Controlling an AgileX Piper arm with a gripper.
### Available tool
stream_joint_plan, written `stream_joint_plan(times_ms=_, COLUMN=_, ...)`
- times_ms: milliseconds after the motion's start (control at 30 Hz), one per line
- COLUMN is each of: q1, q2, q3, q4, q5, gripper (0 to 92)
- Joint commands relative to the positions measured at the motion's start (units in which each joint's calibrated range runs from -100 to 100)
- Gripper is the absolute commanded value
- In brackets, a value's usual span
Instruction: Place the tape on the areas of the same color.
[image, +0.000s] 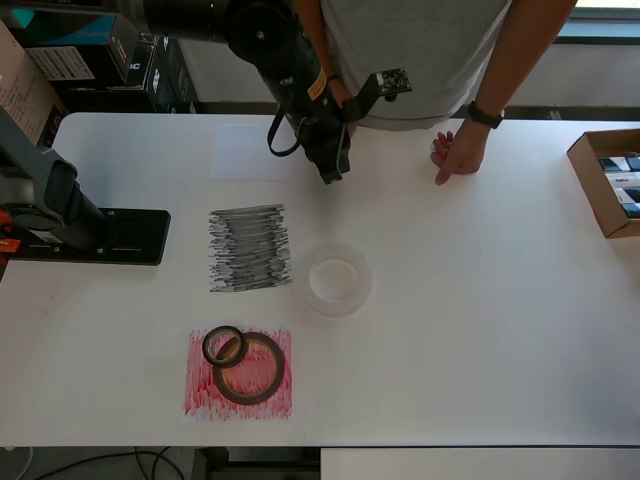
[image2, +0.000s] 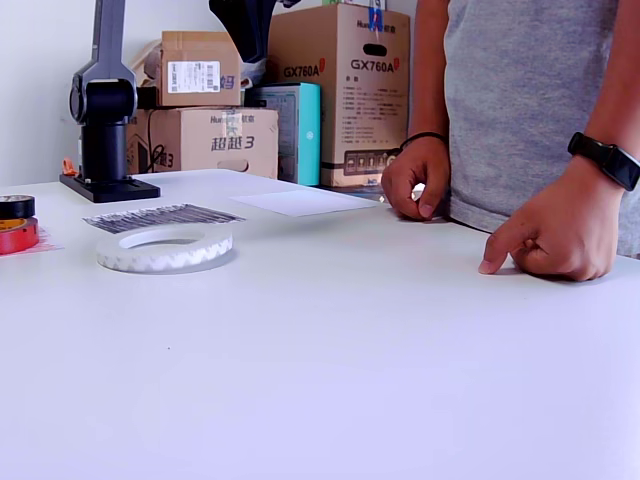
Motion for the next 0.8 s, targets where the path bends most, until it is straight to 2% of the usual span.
stream_joint_plan(times_ms=0, q1=-1.78, q2=0.28, q3=1.35, q4=-0.14, q5=-0.25, gripper=0.5)
stream_joint_plan(times_ms=300, q1=-8.25, q2=0.47, q3=1.35, q4=-2.86, q5=0.49, gripper=0.7)
stream_joint_plan(times_ms=767, q1=-18.91, q2=6.08, q3=0.54, q4=-2.86, q5=3.6, gripper=0.7)
